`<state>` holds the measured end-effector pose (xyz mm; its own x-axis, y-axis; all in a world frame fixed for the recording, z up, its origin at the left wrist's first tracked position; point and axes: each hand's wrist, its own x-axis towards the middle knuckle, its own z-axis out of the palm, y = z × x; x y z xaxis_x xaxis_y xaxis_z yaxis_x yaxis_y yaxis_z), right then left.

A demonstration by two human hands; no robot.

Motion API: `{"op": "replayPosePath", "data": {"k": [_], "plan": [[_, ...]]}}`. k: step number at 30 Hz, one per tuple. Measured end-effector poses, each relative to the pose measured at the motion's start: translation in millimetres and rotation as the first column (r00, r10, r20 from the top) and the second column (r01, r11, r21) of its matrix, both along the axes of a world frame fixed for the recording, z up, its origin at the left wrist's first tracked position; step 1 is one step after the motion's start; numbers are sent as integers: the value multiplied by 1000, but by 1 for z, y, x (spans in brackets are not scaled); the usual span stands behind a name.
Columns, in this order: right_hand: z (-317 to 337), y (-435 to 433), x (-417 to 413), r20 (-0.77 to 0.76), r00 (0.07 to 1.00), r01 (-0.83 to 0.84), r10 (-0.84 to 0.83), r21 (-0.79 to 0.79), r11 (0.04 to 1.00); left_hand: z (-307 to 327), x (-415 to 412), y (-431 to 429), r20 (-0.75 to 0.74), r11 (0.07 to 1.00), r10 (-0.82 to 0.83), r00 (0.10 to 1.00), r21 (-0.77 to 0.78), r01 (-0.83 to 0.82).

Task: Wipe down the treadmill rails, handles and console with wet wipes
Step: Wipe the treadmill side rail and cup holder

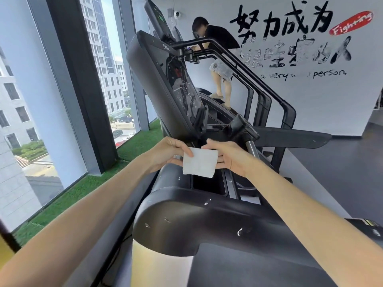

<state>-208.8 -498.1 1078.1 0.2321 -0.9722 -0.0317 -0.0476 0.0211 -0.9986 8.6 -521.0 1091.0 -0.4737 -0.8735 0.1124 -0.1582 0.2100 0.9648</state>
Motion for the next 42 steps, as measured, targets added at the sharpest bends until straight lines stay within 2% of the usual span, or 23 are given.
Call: {"op": "replayPosePath", "data": {"k": [3,6,9,11,13,16,19,22,24,25,27,29,30,32,34,35,37,39,42], "plan": [[-3,0,8,-232,969,49,-79,-131,990,1,-6,4,77,999,-2,997,-41,5],[-6,-4,17,-345,909,174,-234,-196,965,-4,-15,6,103,987,49,993,-156,-33],[-7,-8,22,-323,888,289,-326,-157,944,-14,-28,5,105,971,78,991,-234,-51],[-6,-9,20,-246,910,333,-335,-49,942,-21,-38,5,192,951,97,977,-309,-34],[-6,-7,16,-144,936,329,-320,45,943,-28,-47,6,277,916,148,949,-401,-26],[-8,-6,4,-54,949,316,-312,114,942,-37,-57,11,302,860,204,931,-509,-23],[-12,-9,-10,20,955,286,-294,183,941,-42,-70,18,328,844,138,934,-533,62],[-17,-12,-25,48,966,242,-255,195,951,-53,-85,13,363,808,232,902,-589,29],[-24,-16,-37,-35,969,246,-244,167,955,-61,-95,6,296,809,297,908,-583,-74],[-30,-18,-42,-92,960,277,-266,145,950,-65,-97,1,263,840,300,917,-528,-123],[-43,-22,-50,-199,918,359,-343,53,932,-73,-99,-9,254,927,273,928,-329,-183],[-58,-23,-57,-343,855,376,-389,-106,921,-82,-97,-22,309,965,240,920,-175,-193],[-66,-23,-60,-419,825,340,-379,-168,925,-87,-96,-30,328,964,259,909,-151,-220],[-78,-21,-63,-536,784,236,-312,-208,949,-88,-99,-47,286,918,396,873,-156,-365],[-91,-21,-63,-574,783,155,-240,-194,969,-83,-108,-61,284,819,567,773,-297,-492],[-96,-21,-62,-575,790,134,-212,-176,975,-80,-114,-67,322,780,610,724,-403,-478],[-102,-18,-62,-527,826,156,-202,-131,979,-82,-132,-71,400,775,587,704,-530,-345],[-104,-14,-64,-430,876,199,-219,-91,976,-95,-148,-63,458,800,517,723,-560,-217],[-109,-4,-64,-318,916,237,-246,-67,969,-116,-144,-46,472,799,467,748,-588,-127]]}}
